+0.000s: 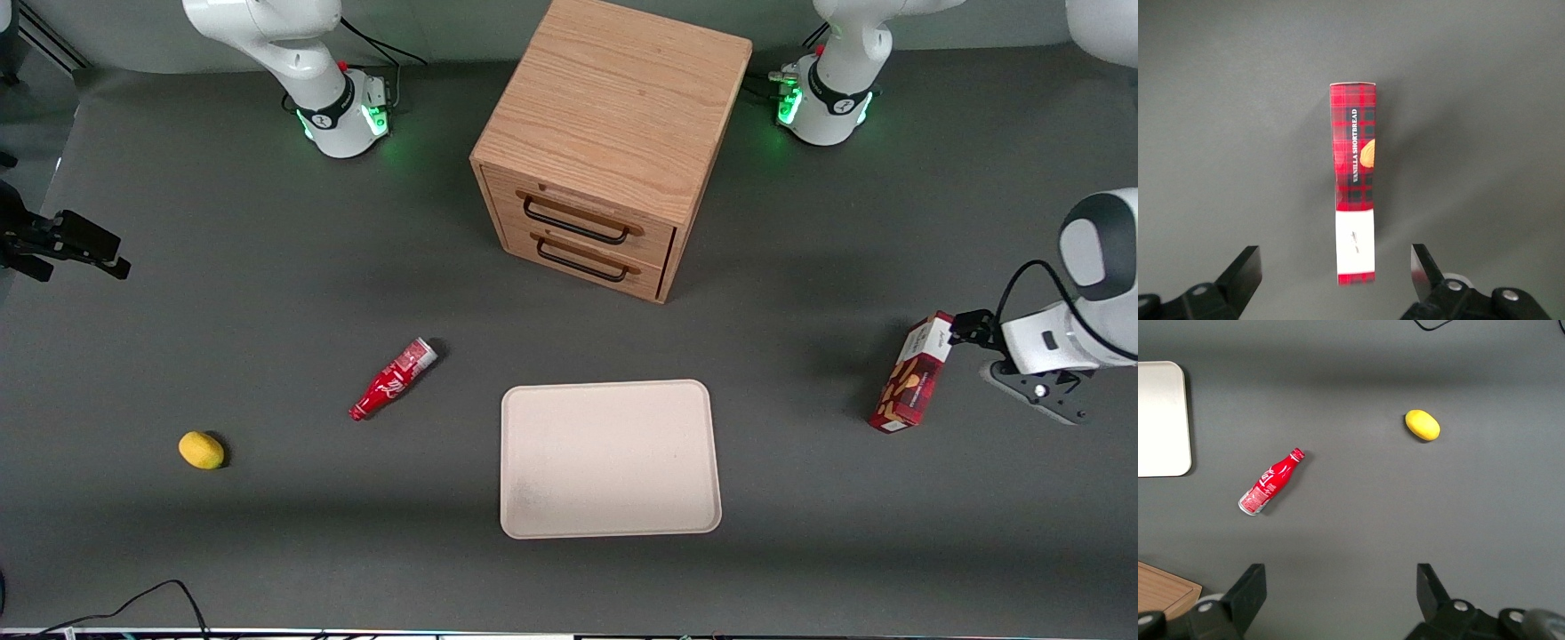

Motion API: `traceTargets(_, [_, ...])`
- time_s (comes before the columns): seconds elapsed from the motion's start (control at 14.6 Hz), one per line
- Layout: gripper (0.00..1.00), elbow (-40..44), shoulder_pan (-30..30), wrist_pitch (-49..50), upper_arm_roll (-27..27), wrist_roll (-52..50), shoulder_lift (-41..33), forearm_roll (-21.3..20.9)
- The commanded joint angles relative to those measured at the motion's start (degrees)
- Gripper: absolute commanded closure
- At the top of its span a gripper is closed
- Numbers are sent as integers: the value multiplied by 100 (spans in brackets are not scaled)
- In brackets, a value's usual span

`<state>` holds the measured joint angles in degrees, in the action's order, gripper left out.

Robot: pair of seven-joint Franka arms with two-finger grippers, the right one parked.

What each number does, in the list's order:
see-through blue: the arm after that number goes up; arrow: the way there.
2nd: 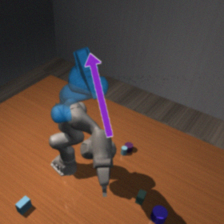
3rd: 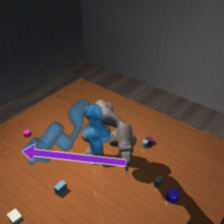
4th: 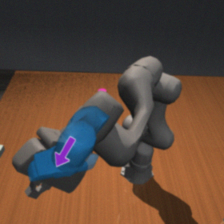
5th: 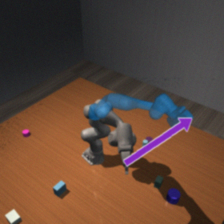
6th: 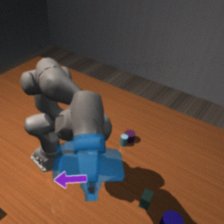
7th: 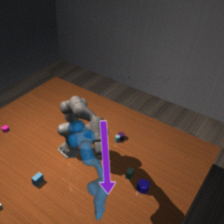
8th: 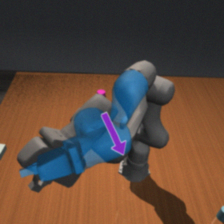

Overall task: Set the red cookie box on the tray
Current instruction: 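Lower the open left gripper over the red plaid cookie box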

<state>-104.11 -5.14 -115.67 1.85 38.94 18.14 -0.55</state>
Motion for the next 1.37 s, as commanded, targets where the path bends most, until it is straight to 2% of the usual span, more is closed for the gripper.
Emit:
traceTargets(0.0, [0, -662, 4, -588, 9, 132, -240, 90])
traceTargets(0.75, [0, -908, 4, -922, 0, 132, -126, 142])
traceTargets(1.3, [0, -1234, 30, -1661, -27, 132, 172, 169])
